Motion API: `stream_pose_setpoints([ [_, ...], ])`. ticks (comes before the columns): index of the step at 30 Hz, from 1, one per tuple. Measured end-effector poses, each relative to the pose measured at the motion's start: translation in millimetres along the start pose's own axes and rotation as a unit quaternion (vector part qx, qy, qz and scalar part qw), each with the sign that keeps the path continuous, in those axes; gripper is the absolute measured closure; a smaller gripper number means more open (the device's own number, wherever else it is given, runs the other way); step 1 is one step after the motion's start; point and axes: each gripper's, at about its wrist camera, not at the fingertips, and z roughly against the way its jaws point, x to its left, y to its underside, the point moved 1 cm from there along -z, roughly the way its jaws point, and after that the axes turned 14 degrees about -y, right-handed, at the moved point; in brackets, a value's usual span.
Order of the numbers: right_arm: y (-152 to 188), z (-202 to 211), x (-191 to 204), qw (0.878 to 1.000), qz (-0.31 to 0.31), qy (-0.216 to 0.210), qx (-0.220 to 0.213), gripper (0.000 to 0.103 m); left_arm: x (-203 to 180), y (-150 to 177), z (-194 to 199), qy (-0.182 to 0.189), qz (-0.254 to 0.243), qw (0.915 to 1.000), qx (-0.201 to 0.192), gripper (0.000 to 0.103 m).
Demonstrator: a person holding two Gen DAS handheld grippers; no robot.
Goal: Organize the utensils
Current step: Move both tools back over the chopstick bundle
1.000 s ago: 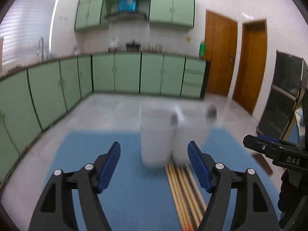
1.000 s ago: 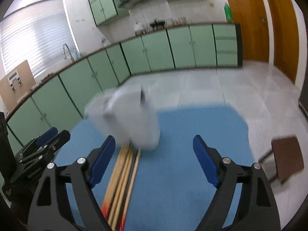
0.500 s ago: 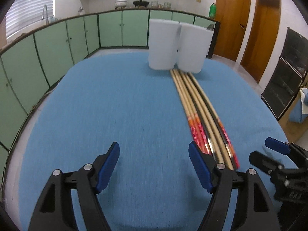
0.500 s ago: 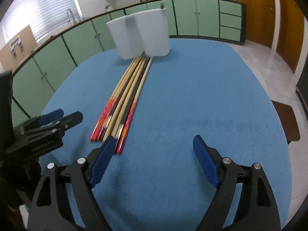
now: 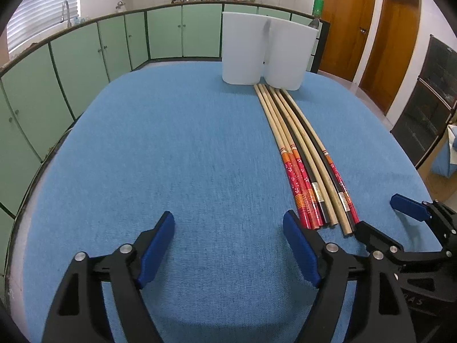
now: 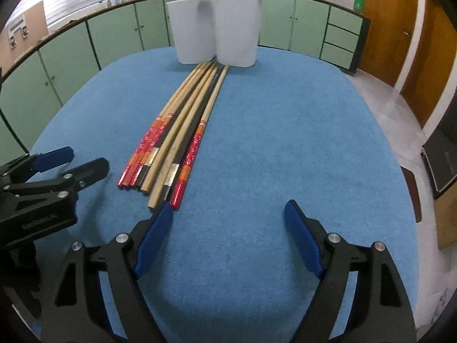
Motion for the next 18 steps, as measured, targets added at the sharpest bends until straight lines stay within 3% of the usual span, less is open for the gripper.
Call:
stream_pose_setpoints([
  [3,1,5,-8,1.0,-0.006,0.012,-0.006,0.028,2,1,0,0.001,0.003,1.0,0.0,0.025],
  [8,0,8,-10,0.999,-0.025,-0.045,-0.018,0.04,-2,2,0,-0.003,-0.005,1.0,0.0,0.024],
  [14,-2,1,-1,0.998,-0.009,-0.055,-0.014,0.068,-1,2,0,-0.001,-0.004,1.0,0.001,0.023],
  [16,-3,2,-2,0.998,-0.012,-0.063,-0.015,0.087,-3,2,0,-0.004,-0.008,1.0,0.001,0.023],
  [18,-3,2,-4,0.997,-0.016,-0.073,-0.016,0.097,-5,2,0,-0.005,-0.013,0.9999,0.0,0.022],
])
